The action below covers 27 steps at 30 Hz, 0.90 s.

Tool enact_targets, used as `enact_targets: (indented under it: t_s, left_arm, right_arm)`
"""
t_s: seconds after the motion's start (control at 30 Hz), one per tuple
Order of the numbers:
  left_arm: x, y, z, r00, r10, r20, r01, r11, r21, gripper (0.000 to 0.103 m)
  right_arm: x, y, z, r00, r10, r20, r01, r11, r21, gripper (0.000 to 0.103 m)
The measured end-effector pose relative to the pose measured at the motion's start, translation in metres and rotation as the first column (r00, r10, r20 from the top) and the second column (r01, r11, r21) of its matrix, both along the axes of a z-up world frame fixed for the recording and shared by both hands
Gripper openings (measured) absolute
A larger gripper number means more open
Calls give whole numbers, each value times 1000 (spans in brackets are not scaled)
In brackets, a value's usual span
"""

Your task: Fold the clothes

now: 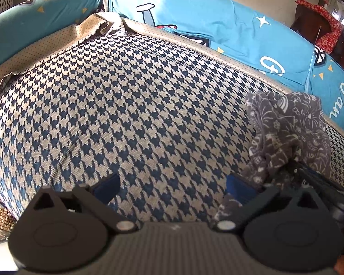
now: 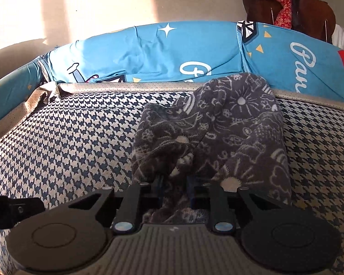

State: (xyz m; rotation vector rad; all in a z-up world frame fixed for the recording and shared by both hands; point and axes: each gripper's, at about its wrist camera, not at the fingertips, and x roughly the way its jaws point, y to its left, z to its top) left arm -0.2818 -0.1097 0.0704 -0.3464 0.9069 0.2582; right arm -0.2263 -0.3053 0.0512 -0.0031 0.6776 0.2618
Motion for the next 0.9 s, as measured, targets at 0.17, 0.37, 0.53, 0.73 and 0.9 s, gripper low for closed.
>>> enact_targets:
  t_s: [0.17,0.37,0.53,0.73,0.9]
  left_arm:
    - [0,1,2,1000,5,6,-5,1000,-8,103]
    - [2,-1,0,1000,3,-2,-3,1000,-2,103]
    - [2,1,-1,1000,7,-7,-7,1000,-5,103]
    - [5,-6,-3,1000,-12,-10,13,1000,9,103]
    - [6,-7,-4,1000,-12,-13,12,1000,24,103]
  right_arm:
    - [-1,0,8,1000,15,16,-16,998,57,13]
    - [13,23,14,998,54,25,-55,997,62,13]
    - [22,29,-6,999,50,-17,-48,996,71,13]
    - [23,18,-5,997,68,-25,-64,991,119,17]
    - [12,10,10,998,54,-11,-52,990,135,19]
